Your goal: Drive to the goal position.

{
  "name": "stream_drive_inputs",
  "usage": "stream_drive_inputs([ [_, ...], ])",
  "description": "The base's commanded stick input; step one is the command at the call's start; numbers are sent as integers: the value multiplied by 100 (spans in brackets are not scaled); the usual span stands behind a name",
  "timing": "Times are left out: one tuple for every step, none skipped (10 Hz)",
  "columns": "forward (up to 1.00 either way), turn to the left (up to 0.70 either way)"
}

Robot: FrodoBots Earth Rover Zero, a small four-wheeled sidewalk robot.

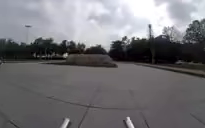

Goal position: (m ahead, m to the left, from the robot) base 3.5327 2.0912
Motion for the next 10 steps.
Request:
stream_drive_inputs([
  [100,-40],
  [100,-40],
  [100,-40],
  [100,-39],
  [100,-35],
  [100,-20],
  [100,0],
  [100,0],
  [100,0],
  [100,0],
])
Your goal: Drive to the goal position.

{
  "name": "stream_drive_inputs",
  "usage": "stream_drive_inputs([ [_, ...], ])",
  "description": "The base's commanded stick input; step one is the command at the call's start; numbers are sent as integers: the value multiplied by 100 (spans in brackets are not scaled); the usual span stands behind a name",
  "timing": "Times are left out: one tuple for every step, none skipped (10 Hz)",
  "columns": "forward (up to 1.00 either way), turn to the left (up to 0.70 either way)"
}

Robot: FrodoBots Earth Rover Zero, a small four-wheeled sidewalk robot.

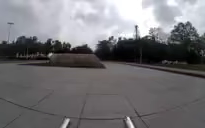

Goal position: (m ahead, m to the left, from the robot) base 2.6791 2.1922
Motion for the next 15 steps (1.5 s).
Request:
stream_drive_inputs([
  [100,0],
  [100,0],
  [100,0],
  [100,0],
  [100,0],
  [100,0],
  [100,0],
  [100,0],
  [100,0],
  [100,0],
  [100,0],
  [100,0],
  [100,-1],
  [100,-3],
  [100,-18],
])
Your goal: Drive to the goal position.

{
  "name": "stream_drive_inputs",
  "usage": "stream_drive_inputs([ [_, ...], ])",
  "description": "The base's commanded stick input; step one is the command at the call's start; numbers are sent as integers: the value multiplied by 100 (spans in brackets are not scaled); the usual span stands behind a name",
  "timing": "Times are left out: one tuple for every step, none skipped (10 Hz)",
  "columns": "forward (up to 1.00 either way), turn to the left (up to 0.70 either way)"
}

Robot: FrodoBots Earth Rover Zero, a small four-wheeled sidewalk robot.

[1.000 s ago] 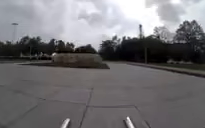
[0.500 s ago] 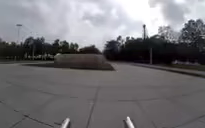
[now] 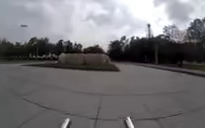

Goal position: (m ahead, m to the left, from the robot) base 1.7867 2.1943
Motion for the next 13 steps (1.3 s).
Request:
stream_drive_inputs([
  [100,-32],
  [100,-13],
  [100,0],
  [100,-3],
  [100,-26],
  [100,-27],
  [100,0],
  [100,0],
  [100,-26],
  [100,-26],
  [100,-5],
  [100,-19],
  [100,-37],
])
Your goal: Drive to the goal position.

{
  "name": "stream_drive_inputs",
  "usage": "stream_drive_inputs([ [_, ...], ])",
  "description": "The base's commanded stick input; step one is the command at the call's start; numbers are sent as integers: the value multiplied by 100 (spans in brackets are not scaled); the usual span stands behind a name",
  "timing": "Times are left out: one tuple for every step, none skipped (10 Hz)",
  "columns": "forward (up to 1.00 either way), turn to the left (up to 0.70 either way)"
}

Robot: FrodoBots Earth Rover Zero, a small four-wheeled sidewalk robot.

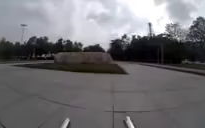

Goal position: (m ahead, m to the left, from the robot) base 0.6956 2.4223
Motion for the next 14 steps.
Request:
stream_drive_inputs([
  [100,-29],
  [100,-8],
  [100,-33],
  [100,-40],
  [100,-40],
  [100,-40],
  [100,-40],
  [100,-19],
  [100,0],
  [100,5],
  [100,27],
  [100,39],
  [100,40],
  [100,40],
])
